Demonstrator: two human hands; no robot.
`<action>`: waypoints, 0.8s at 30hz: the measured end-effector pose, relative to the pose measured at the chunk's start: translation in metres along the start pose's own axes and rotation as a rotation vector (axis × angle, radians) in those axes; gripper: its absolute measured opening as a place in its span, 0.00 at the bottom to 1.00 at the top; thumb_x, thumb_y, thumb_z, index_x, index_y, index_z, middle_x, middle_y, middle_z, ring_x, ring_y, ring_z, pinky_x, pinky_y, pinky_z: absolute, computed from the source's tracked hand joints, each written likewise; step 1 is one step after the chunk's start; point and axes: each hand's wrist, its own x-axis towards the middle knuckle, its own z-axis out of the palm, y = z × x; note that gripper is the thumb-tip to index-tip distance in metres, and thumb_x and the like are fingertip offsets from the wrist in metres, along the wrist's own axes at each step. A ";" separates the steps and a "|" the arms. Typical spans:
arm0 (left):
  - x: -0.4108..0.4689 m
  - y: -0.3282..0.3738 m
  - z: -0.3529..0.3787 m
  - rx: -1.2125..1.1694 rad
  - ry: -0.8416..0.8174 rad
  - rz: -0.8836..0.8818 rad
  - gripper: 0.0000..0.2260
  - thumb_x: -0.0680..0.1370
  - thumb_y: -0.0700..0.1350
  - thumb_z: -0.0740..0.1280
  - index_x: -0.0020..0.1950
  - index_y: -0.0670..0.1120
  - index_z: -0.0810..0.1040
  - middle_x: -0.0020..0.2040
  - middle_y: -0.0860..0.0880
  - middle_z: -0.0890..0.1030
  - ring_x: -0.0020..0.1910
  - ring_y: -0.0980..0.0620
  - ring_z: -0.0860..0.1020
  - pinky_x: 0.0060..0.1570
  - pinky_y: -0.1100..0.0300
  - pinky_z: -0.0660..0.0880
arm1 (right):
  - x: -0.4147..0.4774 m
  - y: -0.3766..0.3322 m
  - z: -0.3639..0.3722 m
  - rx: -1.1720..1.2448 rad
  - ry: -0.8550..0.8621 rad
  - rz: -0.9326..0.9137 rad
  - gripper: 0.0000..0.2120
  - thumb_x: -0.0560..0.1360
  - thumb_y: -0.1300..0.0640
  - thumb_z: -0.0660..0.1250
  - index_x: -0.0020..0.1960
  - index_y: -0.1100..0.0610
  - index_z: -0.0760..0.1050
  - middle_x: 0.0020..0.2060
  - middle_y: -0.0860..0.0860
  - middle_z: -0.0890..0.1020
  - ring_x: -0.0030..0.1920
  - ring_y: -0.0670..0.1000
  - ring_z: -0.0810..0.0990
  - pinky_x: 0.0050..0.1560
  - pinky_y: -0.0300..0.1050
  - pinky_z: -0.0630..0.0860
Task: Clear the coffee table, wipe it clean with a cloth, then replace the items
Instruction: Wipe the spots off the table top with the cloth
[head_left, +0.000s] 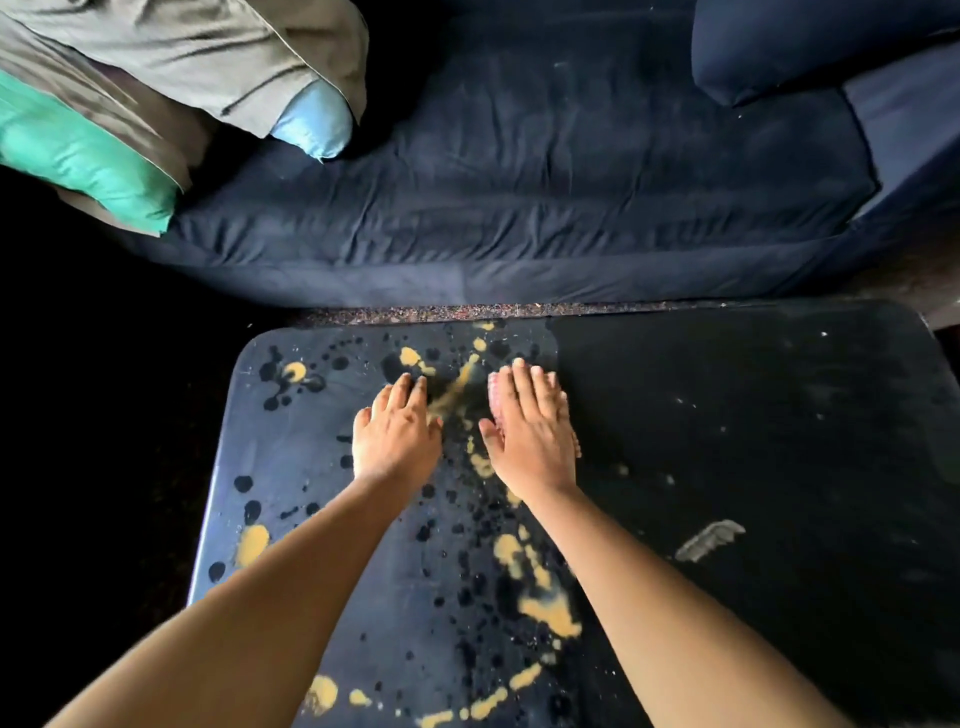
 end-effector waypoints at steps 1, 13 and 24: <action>0.006 0.000 -0.002 0.002 0.001 0.012 0.26 0.81 0.54 0.54 0.78 0.49 0.53 0.78 0.50 0.54 0.76 0.49 0.54 0.71 0.51 0.57 | 0.002 0.003 -0.002 -0.030 -0.040 -0.076 0.31 0.79 0.44 0.53 0.77 0.53 0.49 0.77 0.50 0.50 0.77 0.55 0.48 0.74 0.57 0.44; 0.065 -0.007 -0.021 0.044 -0.028 0.034 0.25 0.82 0.50 0.52 0.78 0.54 0.49 0.79 0.50 0.49 0.77 0.46 0.50 0.73 0.49 0.53 | 0.050 -0.014 -0.006 -0.018 -0.052 0.046 0.30 0.80 0.46 0.49 0.77 0.51 0.42 0.77 0.49 0.45 0.77 0.55 0.43 0.75 0.58 0.44; 0.066 -0.015 -0.027 0.125 -0.100 0.010 0.23 0.82 0.54 0.49 0.77 0.59 0.50 0.79 0.44 0.50 0.76 0.42 0.52 0.72 0.45 0.52 | 0.078 -0.021 -0.007 0.005 0.020 0.222 0.32 0.79 0.46 0.52 0.78 0.52 0.43 0.77 0.49 0.47 0.76 0.56 0.44 0.74 0.58 0.48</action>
